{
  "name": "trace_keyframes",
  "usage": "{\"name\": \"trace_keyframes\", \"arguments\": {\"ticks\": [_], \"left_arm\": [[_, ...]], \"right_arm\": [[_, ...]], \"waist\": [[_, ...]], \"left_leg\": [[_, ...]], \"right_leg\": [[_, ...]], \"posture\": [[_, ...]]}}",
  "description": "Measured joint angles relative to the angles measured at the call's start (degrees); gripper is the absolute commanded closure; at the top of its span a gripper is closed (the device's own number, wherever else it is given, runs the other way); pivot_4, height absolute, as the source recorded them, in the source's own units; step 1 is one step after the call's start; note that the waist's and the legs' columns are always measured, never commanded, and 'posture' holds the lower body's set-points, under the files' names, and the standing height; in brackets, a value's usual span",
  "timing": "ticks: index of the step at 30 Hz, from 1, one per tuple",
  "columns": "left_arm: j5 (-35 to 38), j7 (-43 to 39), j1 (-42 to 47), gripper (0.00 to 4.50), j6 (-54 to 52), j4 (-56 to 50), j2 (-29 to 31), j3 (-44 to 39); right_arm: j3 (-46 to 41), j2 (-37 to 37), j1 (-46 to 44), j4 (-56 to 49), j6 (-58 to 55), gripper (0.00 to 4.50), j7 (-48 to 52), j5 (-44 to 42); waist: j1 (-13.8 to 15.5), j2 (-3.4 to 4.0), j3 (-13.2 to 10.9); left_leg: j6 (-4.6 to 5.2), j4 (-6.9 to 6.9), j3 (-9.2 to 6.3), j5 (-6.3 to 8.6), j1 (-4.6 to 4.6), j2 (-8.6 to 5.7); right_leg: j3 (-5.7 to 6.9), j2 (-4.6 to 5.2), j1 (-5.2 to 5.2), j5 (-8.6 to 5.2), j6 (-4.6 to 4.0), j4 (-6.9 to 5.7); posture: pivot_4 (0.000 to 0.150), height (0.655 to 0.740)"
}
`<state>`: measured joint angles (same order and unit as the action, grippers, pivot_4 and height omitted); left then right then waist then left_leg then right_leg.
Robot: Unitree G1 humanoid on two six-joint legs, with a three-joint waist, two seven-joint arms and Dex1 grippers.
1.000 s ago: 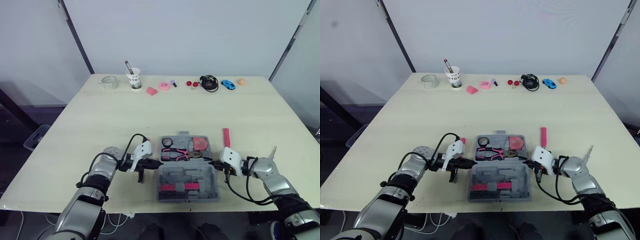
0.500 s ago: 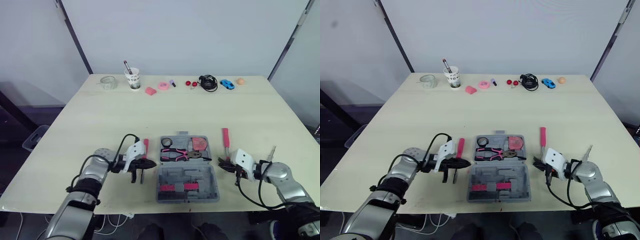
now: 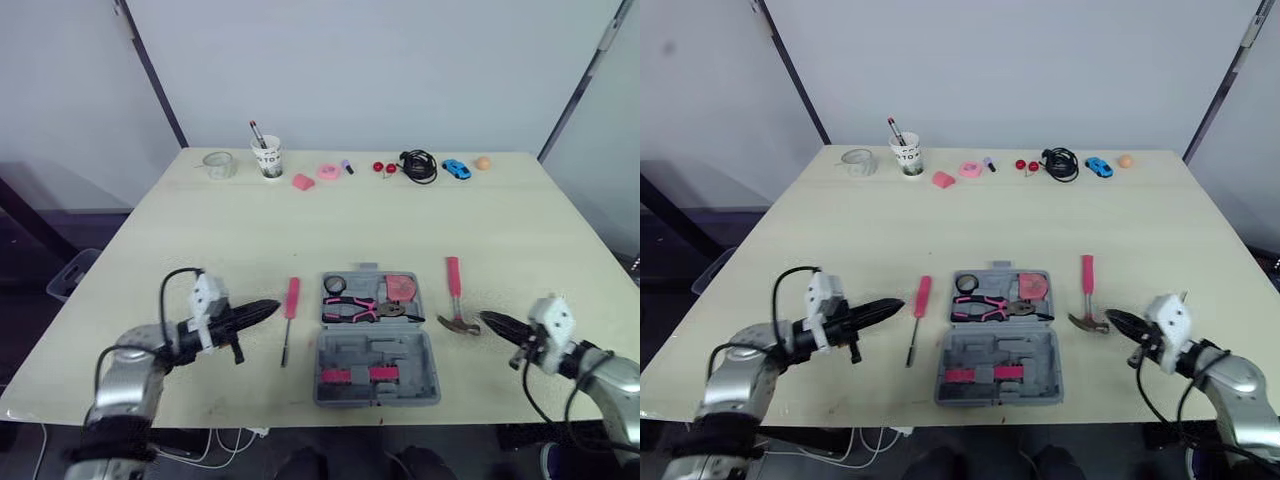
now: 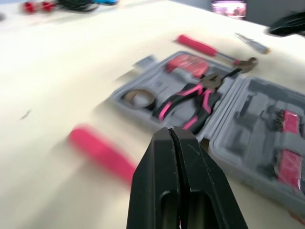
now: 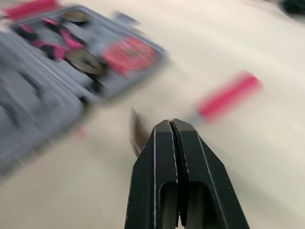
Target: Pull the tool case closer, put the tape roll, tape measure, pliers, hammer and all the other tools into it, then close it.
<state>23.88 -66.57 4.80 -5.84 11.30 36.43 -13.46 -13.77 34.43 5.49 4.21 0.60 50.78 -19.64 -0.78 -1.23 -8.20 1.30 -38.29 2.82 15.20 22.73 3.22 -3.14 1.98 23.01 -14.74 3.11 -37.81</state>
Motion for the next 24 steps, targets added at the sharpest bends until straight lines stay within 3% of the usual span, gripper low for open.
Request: {"name": "trace_keyframes", "arguments": {"ticks": [1,3,5,10,12,19,24], "left_arm": [[0.18,0.97,-1.68,3.77,-0.42,-0.43,0.43,-1.27],[1.07,2.47,-5.77,2.82,-0.85,-3.21,0.54,-3.59],[1.11,3.31,-8.61,2.19,-1.05,-3.88,0.76,-5.14],[1.35,5.6,-15.83,0.0,-1.0,-5.88,0.73,-9.13],[1.81,6.14,-18.34,0.0,-0.89,-6.43,0.52,-10.7],[3.24,8.11,-27.53,0.0,-0.26,-8.55,-1.84,-13.19],[3.34,8.33,-28.64,0.0,0.36,-8.67,-2.11,-13.22]], "right_arm": [[-1.07,0.08,1.22,0.0,-0.29,4.5,-0.22,-0.57],[-3.12,0.03,4.06,-1.31,-0.23,3.93,-0.21,-1.97],[-5.15,0.07,6.13,-1.27,-0.24,3.29,-0.19,-2.8],[-9.3,-0.25,11.01,-0.87,0.23,0.83,0.07,-4.86],[-10.22,-0.66,12.79,-0.58,0.79,0.01,0.32,-5.46],[-14.37,-2.86,16.78,3.81,3.47,0.01,1.18,-7.39],[-14.37,-3.1,17.3,5.56,4.65,0.01,1.49,-7.47]], "waist": [[0.01,0.0,-0.01],[0.01,0.01,0.0],[0.01,0.0,-0.01],[0.03,-0.03,0.0],[0.02,-0.02,0.0],[0.0,-0.03,0.01],[0.02,-0.01,0.02]], "left_leg": [[0.0,0.0,0.03,0.0,0.01,-0.01],[0.0,-0.01,0.02,0.0,-0.03,0.02],[0.0,-0.02,0.02,0.0,-0.04,0.02],[-0.01,-0.02,0.02,0.0,-0.05,0.03],[-0.01,-0.01,0.01,0.01,-0.06,0.04],[-0.02,0.01,0.02,0.02,-0.07,0.1],[-0.02,0.01,0.02,0.02,-0.08,0.11]], "right_leg": [[0.01,0.0,0.01,-0.01,-0.02,0.0],[-0.05,0.02,0.0,-0.11,-0.18,0.01],[-0.08,0.03,0.0,-0.12,-0.2,0.04],[-0.13,0.06,0.01,-0.13,-0.22,0.09],[-0.13,0.07,0.01,-0.13,-0.22,0.1],[-0.17,0.21,0.04,-0.14,-0.22,0.18],[-0.17,0.33,0.08,-0.14,-0.22,0.17]], "posture": [[0.15,0.74],[0.15,0.74],[0.15,0.74],[0.15,0.74],[0.15,0.74],[0.15,0.74],[0.15,0.74]]}}
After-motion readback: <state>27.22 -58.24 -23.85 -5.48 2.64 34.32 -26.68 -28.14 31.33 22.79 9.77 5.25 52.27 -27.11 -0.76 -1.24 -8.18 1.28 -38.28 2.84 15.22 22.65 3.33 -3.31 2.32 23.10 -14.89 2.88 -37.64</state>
